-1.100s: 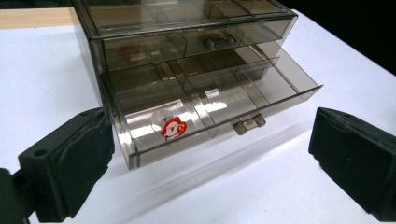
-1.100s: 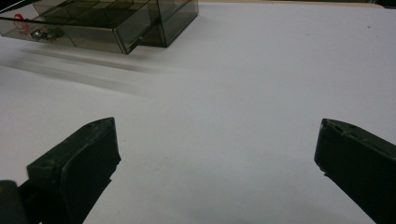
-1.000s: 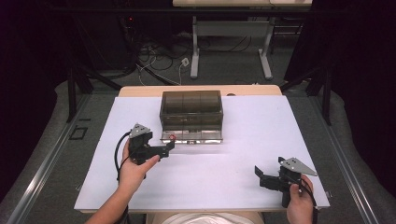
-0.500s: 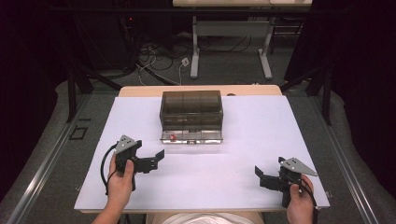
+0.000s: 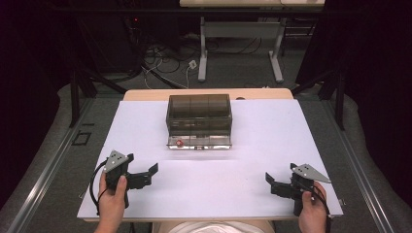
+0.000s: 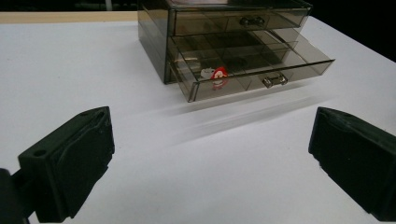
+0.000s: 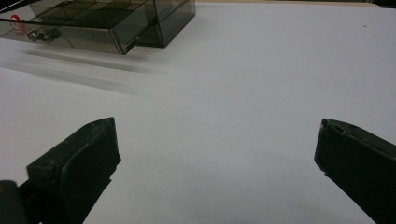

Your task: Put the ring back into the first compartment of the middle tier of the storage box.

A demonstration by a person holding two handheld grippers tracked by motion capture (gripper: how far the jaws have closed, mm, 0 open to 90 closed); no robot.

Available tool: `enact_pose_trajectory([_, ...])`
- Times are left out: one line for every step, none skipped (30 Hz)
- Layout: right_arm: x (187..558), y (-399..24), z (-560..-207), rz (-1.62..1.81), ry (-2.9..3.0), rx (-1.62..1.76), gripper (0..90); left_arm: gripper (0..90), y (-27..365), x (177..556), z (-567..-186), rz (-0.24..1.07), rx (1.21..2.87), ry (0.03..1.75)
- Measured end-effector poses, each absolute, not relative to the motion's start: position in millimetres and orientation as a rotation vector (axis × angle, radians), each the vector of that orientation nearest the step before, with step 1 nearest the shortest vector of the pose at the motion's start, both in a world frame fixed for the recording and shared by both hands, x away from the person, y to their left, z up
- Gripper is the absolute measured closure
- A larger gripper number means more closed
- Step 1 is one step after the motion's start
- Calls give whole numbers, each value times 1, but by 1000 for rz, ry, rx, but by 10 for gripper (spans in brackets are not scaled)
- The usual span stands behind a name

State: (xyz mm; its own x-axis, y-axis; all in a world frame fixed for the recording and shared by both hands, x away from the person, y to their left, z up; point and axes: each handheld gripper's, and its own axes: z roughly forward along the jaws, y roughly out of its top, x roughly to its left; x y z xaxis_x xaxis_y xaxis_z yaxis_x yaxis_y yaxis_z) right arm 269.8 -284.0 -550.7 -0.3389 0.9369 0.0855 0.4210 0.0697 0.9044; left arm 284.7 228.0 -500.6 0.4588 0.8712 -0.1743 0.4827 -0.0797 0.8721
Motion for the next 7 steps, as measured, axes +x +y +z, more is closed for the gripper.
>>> enact_pose_trajectory([270, -284, -551, 1238, 1812, 1349, 0, 2, 229, 284, -501, 495, 1726, 1169])
enact_pose_trajectory([270, -284, -551, 1238, 1812, 1346, 0, 2, 231, 284, -502, 495, 1723, 1175])
enact_pose_trajectory([270, -284, -551, 1237, 1811, 1348, 0, 2, 231, 284, -503, 490, 1719, 1178])
enact_pose_trajectory([270, -284, -551, 1237, 1811, 1352, 0, 2, 233, 284, -503, 487, 1708, 1184])
enact_pose_trajectory([269, -284, -550, 1235, 1813, 1362, 0, 2, 234, 285, -504, 488, 1704, 1186])
enact_pose_trajectory([270, -285, -550, 1232, 1813, 1354, 0, 2, 236, 285, -504, 486, 1694, 1194])
enact_pose_trajectory([270, -285, -550, 1232, 1812, 1362, 0, 2, 238, 285, -504, 489, 1694, 1195])
